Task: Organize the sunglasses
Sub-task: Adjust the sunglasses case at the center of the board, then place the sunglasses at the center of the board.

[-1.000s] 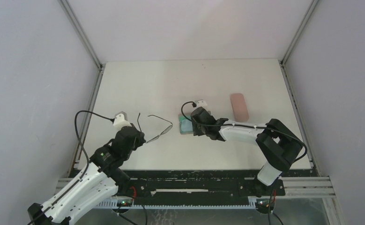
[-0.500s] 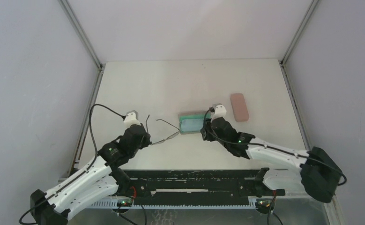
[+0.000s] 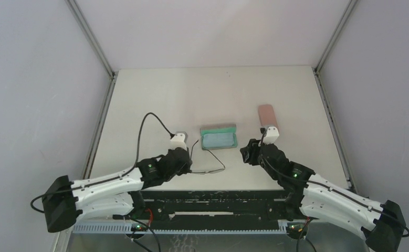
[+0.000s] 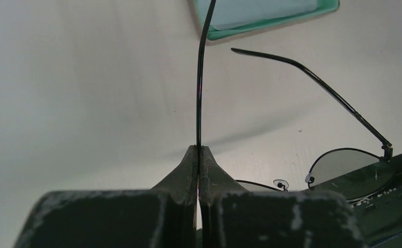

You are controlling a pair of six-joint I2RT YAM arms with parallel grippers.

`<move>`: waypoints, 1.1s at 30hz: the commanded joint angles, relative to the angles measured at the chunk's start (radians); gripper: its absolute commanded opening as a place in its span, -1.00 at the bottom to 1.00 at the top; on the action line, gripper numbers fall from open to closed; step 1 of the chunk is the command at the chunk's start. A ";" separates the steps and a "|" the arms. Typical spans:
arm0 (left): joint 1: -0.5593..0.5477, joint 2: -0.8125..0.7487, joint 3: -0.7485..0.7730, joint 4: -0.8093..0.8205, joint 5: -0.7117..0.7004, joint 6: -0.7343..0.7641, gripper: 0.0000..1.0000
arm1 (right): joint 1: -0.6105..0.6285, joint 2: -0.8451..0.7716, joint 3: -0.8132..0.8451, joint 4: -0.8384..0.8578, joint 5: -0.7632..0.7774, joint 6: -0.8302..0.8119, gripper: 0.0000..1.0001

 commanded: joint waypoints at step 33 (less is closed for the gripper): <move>-0.090 0.066 -0.011 -0.042 -0.216 -0.429 -1.00 | 0.001 -0.036 0.003 -0.108 0.008 0.095 -0.08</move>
